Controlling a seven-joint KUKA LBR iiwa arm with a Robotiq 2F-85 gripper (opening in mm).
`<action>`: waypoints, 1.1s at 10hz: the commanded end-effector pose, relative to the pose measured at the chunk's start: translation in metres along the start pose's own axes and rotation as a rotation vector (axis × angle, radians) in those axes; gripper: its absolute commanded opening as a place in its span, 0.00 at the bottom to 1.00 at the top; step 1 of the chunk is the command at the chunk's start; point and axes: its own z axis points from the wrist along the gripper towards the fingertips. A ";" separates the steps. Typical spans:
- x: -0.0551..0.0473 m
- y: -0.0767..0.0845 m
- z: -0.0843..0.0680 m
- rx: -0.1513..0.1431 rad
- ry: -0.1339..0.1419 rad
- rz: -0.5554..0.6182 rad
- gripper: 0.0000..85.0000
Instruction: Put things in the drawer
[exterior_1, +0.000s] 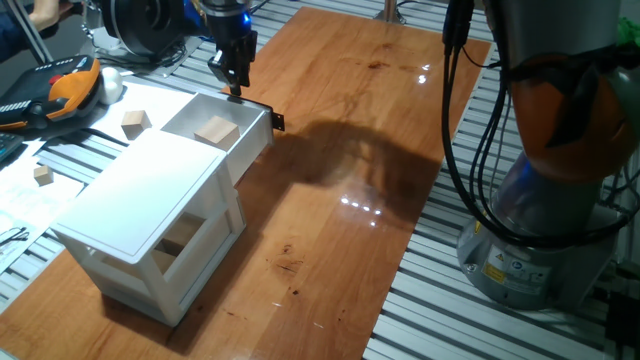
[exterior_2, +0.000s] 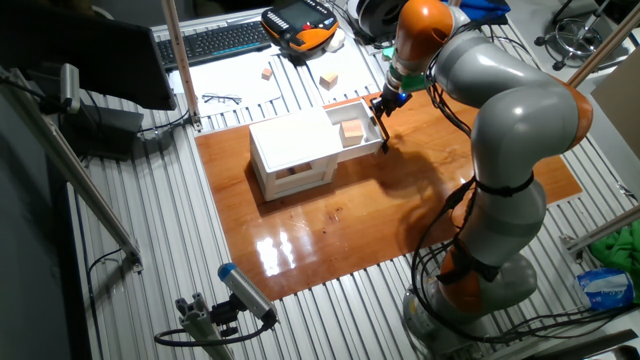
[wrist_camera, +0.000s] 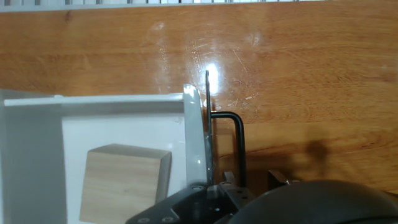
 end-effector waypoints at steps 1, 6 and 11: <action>0.000 0.000 0.001 -0.002 0.000 0.000 0.40; 0.000 -0.001 0.009 -0.008 0.003 -0.001 0.40; 0.000 0.000 0.014 -0.013 0.007 -0.003 0.40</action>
